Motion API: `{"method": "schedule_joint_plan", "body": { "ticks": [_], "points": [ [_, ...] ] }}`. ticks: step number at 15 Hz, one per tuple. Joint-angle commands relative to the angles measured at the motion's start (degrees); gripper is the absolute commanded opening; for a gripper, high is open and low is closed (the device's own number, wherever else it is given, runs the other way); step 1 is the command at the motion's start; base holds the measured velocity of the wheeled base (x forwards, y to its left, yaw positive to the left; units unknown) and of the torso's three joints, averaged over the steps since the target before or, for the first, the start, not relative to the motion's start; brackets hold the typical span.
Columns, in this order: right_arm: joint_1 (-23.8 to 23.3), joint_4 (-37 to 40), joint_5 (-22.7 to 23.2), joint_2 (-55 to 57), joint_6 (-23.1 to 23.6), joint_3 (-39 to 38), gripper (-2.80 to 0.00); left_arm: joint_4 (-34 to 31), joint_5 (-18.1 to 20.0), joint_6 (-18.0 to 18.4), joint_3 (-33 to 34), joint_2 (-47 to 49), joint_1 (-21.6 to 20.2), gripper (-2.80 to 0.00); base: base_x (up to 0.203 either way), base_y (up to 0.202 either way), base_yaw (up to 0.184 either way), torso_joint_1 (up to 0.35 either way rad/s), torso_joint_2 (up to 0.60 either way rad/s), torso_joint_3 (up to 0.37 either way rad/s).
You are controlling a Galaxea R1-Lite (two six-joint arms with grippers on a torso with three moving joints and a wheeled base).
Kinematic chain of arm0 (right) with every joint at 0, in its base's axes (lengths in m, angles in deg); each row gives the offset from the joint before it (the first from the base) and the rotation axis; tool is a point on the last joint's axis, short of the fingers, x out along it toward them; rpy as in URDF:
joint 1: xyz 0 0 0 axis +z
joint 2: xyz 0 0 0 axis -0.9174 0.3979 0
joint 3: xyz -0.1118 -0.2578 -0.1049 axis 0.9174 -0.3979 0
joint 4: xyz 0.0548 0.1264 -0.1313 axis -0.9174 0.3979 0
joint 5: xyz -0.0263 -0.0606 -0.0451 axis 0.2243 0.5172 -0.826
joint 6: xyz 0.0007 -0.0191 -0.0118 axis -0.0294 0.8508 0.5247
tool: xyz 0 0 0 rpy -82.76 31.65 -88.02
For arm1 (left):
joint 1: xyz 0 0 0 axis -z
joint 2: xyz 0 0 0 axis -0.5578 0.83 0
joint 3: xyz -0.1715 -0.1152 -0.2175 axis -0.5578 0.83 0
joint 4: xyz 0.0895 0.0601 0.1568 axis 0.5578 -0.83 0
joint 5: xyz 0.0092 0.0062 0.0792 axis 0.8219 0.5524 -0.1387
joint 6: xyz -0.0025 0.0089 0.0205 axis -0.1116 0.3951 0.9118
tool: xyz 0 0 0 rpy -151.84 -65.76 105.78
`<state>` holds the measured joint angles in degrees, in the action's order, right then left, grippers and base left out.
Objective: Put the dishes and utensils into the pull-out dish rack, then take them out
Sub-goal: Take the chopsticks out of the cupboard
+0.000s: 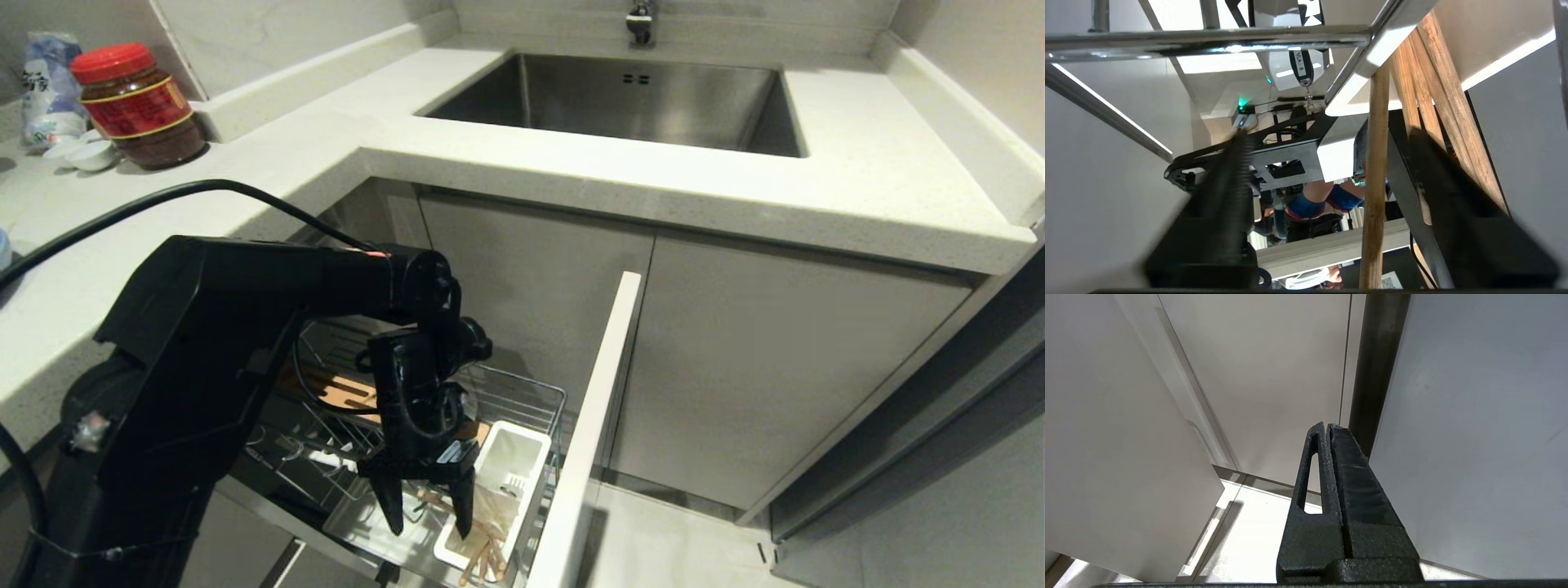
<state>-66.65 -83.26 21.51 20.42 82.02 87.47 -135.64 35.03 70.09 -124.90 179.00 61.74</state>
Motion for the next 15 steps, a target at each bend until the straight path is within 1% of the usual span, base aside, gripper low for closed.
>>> {"method": "schedule_joint_plan", "body": {
  "ticks": [1, 5, 7, 11, 14, 15],
  "points": [
    [0.01, -0.03, 0.01, -0.04, -0.02, -1.49, -2.8, -0.59, 0.55, -0.1, -0.01, -0.82, 0.12, -2.8, 0.0, 0.0, 0.0, 0.0, 0.0, 0.0],
    [0.01, -0.07, 0.01, -0.04, -0.02, -1.49, -2.8, -0.48, 2.39, -0.1, -0.01, -1.3, 0.74, -2.8, 0.0, 0.0, 0.0, 0.0, 0.0, 0.0],
    [0.01, -0.02, 0.01, -0.04, -0.02, -1.49, -2.8, -0.57, 4.71, -0.12, -0.01, -2.37, 1.08, -2.8, 0.0, 0.0, 0.0, 0.0, 0.0, 0.0],
    [0.01, -0.09, 0.01, -0.04, -0.02, -1.49, -2.8, -1.91, 4.65, 0.12, 0.08, -4.13, 1.81, -2.8, 0.0, 0.0, 0.0, 0.0, 0.0, 0.0],
    [0.01, -0.09, 0.01, -0.04, -0.02, -1.49, -2.8, -1.91, 4.06, 0.64, 0.13, -8.36, 3.38, -2.8, 0.0, 0.0, 0.0, 0.0, 0.0, 0.0],
    [0.01, -0.09, 0.01, -0.04, -0.02, -1.49, -2.8, -1.91, 3.31, 0.66, 0.43, -10.56, 3.92, -2.8, 0.0, 0.0, 0.0, 0.0, 0.0, 0.0]
  ]
}}
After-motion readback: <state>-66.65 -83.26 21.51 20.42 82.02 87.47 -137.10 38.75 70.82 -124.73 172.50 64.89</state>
